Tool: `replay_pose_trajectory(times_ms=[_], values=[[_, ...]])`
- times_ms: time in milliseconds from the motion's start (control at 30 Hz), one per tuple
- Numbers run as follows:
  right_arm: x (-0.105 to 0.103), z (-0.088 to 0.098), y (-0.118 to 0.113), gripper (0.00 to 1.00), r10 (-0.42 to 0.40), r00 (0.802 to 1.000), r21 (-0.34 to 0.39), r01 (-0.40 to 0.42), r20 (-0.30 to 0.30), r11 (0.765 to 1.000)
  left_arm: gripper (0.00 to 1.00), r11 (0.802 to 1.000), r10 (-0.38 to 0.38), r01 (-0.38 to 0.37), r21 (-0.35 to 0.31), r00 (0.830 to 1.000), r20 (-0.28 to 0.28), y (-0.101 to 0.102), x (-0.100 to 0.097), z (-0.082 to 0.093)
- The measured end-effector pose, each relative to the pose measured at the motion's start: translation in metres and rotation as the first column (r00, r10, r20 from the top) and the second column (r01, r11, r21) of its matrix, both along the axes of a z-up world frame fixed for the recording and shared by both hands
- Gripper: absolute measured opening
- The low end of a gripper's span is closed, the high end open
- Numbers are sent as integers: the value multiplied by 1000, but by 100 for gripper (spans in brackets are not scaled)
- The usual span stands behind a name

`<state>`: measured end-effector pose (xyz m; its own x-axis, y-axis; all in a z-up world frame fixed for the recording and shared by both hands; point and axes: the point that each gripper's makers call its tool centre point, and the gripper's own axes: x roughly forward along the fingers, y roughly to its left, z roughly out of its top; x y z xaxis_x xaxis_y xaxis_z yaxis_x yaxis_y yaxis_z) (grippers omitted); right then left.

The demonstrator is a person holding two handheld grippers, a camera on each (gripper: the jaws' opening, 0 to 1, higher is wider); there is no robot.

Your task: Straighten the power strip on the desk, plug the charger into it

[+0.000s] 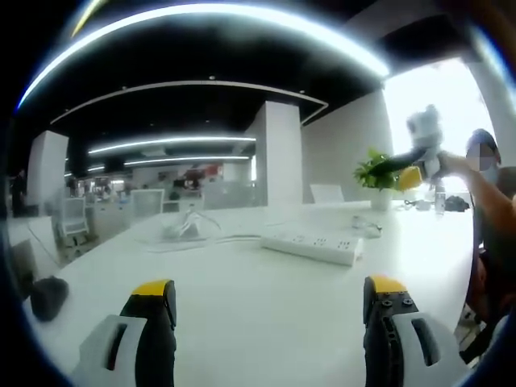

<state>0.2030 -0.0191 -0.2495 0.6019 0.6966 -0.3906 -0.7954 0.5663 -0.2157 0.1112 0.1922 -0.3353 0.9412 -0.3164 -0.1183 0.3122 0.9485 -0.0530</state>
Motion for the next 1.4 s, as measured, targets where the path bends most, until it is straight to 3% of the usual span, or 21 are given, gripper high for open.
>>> replay_pose_trajectory(times_ms=[500, 667, 967, 1167, 1400], values=[[33, -43, 17, 100, -13, 981, -120, -10, -196, 993, 99, 1000, -11, 11, -2, 1000, -2, -5, 0, -1], [37, -54, 24, 100, -30, 966, -120, -1, -258, 993, 99, 1000, -11, 11, -1, 1000, -1, -4, -1, 0], [46, -84, 25, 100, -102, 932, -241, 16, -347, 970, 99, 1000, -18, 18, -4, 1000, 2, -7, -2, 1], [49, -92, 32, 99, -124, 897, -259, 11, -425, 966, 99, 1000, -21, 21, -6, 1000, 3, -8, -2, 1], [56, -97, 38, 98, -148, 879, -294, 9, -453, 956, 99, 1000, -22, 22, -8, 1000, 4, -7, -3, 1]])
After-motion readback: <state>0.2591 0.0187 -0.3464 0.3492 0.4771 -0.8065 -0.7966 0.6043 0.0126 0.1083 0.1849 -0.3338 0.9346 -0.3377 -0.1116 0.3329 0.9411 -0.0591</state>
